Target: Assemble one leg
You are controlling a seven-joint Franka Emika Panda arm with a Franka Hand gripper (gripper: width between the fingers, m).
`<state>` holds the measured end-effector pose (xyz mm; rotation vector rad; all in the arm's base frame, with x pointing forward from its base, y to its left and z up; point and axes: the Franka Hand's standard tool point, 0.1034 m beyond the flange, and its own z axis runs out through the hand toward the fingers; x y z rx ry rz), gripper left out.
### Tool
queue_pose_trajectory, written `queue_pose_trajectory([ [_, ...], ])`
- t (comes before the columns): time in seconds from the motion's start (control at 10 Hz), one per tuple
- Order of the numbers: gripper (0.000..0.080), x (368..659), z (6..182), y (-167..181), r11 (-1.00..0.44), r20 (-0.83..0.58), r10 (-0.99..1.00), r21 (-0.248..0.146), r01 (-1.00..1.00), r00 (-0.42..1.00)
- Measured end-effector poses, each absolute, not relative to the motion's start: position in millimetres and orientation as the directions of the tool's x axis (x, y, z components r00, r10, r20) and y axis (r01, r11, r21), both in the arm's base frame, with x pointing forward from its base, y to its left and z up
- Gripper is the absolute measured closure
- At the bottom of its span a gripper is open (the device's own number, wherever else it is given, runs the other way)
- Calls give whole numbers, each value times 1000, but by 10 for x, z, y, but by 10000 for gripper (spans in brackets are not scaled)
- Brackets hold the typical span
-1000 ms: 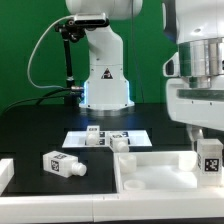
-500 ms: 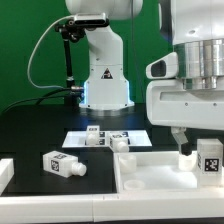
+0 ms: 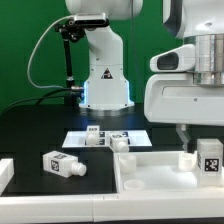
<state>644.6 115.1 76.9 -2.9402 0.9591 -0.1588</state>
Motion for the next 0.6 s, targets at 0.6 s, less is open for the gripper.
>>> queue_pose_trajectory([
  [0.6,511,6413,750,1064,-284,8,-959,-97,-954,284],
])
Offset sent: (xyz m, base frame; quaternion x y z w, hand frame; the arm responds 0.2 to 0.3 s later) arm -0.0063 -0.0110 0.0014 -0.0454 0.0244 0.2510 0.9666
